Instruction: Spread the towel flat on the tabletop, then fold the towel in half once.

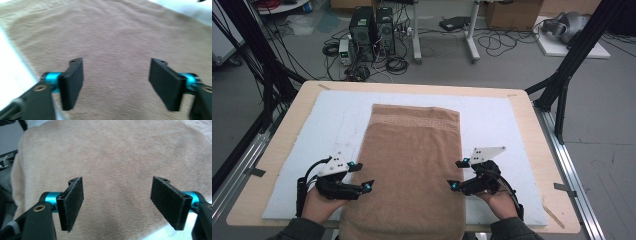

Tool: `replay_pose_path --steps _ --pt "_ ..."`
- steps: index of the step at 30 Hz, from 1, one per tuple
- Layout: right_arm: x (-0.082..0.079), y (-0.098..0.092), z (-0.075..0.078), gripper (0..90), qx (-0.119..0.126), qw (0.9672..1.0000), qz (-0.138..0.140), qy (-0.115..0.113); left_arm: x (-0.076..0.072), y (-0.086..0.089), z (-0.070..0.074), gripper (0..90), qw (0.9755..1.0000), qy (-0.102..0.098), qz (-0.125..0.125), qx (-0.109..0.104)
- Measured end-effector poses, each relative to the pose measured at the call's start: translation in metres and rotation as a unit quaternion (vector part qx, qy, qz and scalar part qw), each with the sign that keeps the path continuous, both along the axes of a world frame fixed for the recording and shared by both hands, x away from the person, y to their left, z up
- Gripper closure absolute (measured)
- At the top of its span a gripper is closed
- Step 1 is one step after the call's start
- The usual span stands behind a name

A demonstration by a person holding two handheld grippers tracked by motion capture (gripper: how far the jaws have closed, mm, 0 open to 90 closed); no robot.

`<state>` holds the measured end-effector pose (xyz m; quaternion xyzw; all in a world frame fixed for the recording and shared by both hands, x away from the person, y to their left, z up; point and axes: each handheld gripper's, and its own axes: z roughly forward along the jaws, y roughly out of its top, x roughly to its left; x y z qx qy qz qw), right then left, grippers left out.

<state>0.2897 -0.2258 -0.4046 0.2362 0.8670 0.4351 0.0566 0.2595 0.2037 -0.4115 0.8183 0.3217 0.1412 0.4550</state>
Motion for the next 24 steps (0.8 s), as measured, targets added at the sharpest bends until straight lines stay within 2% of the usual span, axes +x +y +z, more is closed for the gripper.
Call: replay_pose_path --steps 2,4,7,11,19,24 --pt "0.003 0.0 0.003 22.9 0.004 1.0 -0.004 0.001 0.005 0.001 0.001 23.7 1.0 -0.002 0.008 0.003" --pt "0.007 0.001 0.006 22.9 0.004 0.9999 -0.005 -0.009 0.01 0.002 0.005 22.7 0.9999 -0.003 0.014 0.006" --pt "0.013 0.004 0.009 22.8 -0.002 0.9999 -0.004 -0.014 0.015 0.003 0.011 22.7 0.9999 -0.004 0.014 0.001" --pt "0.019 0.008 0.012 22.6 -0.002 1.0 -0.001 -0.009 0.022 0.003 0.017 23.3 0.9999 -0.007 0.012 0.005" --pt "0.026 0.012 0.012 22.2 -0.009 0.9999 0.004 -0.011 0.034 0.002 0.019 25.8 0.9999 -0.002 0.015 0.002" --pt "0.036 0.008 0.013 21.5 -0.015 0.9996 -0.003 -0.022 0.048 0.003 0.025 25.8 0.9998 0.009 0.016 0.003"
